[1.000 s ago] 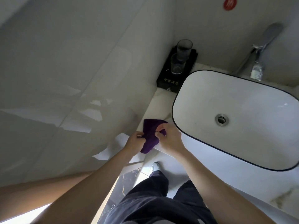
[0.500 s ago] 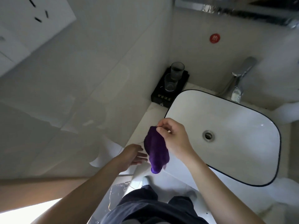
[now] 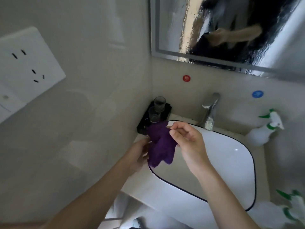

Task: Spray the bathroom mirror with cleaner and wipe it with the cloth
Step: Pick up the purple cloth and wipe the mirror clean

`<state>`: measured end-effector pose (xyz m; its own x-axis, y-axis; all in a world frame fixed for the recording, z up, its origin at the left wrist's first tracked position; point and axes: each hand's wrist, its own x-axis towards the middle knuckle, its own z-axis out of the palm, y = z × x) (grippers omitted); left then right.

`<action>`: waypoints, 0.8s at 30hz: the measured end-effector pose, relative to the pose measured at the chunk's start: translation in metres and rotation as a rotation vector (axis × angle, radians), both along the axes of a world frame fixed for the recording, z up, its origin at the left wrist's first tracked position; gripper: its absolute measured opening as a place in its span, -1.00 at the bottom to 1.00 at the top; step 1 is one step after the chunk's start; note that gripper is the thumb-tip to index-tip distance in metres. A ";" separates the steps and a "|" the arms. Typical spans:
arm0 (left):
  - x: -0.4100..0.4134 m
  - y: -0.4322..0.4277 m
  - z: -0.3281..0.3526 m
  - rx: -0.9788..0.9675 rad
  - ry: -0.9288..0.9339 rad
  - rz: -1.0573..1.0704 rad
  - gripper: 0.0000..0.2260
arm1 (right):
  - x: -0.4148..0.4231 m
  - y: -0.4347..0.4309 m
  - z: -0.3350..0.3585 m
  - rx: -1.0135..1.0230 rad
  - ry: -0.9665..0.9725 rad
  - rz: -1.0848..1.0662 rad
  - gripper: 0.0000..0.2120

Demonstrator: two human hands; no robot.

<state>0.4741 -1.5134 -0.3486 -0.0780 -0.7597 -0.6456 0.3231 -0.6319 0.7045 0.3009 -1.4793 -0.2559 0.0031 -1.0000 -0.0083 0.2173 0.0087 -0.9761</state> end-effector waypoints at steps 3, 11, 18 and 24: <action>-0.024 -0.024 0.013 -0.074 -0.013 -0.065 -0.84 | -0.013 0.005 0.000 0.012 0.007 -0.073 -0.80; -0.073 -0.059 0.046 -0.189 -0.077 -0.172 -0.81 | -0.061 0.029 -0.006 0.070 0.041 -0.226 -0.78; -0.112 -0.086 0.137 -0.451 -0.149 -0.342 -0.85 | -0.070 0.034 -0.004 0.103 0.249 -0.349 -0.76; -0.142 -0.088 0.227 -0.705 -0.362 -0.495 -0.75 | -0.069 0.034 0.009 0.038 0.448 -0.411 -0.74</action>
<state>0.3324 -1.6015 -0.1220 -0.3810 -0.9195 -0.0966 -0.1831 -0.0274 0.9827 0.2324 -1.4456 -0.2466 -0.3947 -0.9177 0.0449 -0.2219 0.0477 -0.9739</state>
